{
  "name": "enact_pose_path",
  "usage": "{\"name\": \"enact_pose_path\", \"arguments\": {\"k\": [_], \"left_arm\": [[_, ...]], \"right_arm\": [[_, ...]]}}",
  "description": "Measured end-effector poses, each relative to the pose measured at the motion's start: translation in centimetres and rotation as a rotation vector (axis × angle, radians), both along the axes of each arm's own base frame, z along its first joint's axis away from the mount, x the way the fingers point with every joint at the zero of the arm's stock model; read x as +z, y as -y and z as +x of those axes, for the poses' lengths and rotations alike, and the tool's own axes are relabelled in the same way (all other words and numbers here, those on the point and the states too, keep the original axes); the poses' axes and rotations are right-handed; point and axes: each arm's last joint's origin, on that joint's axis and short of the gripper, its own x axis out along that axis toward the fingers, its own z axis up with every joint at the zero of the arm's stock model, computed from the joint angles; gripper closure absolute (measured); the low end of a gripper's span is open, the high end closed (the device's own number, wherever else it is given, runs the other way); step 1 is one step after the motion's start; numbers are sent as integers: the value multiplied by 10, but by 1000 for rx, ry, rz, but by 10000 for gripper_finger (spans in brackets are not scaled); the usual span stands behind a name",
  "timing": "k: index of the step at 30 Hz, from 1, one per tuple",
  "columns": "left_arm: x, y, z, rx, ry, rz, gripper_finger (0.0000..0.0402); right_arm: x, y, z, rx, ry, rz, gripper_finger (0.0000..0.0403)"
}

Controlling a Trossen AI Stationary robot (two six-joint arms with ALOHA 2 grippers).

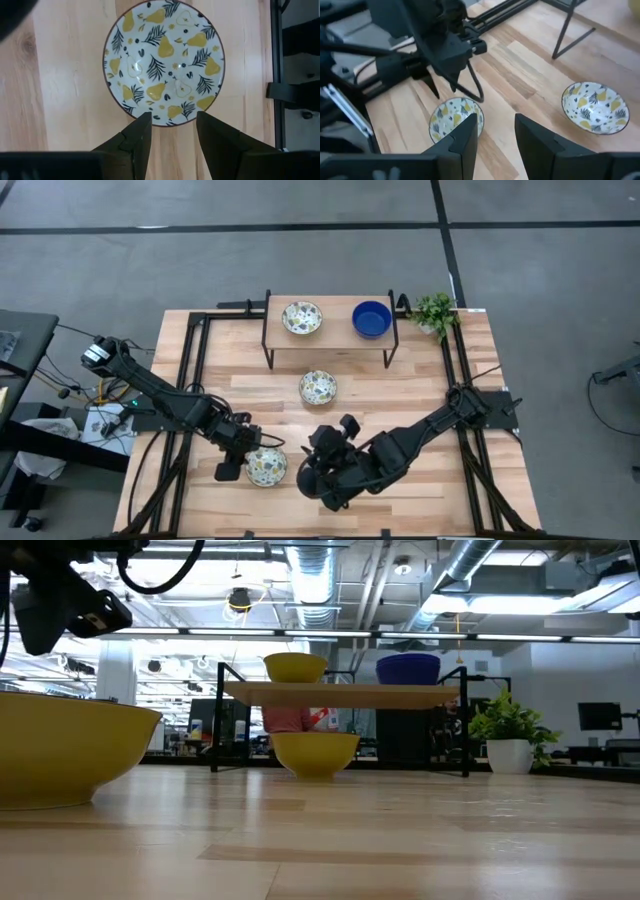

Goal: Pick & Place Mini bowls
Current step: Stack the bottom white patterned bowl on the white patterned bowl on the shelf

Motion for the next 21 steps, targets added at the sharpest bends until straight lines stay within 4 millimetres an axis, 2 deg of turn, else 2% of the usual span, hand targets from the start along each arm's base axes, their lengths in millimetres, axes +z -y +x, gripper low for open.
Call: {"name": "enact_pose_path", "arguments": {"k": [7, 13, 17, 21], "left_arm": [[1, 0, 1, 39, 15, 1, 241], [-2, -6, 9, 133, 53, 68, 203], [-11, -13, 21, 257, 0, 61, 179], [-22, -15, 31, 304, -57, 72, 171]], "right_arm": [[-1, 7, 3, 121, -89, -116, 284], [-2, 23, 7, 202, -198, -232, 284], [-6, 38, 6, 201, -300, -284, 284], [-9, 50, 3, 193, -390, -304, 284]]}}
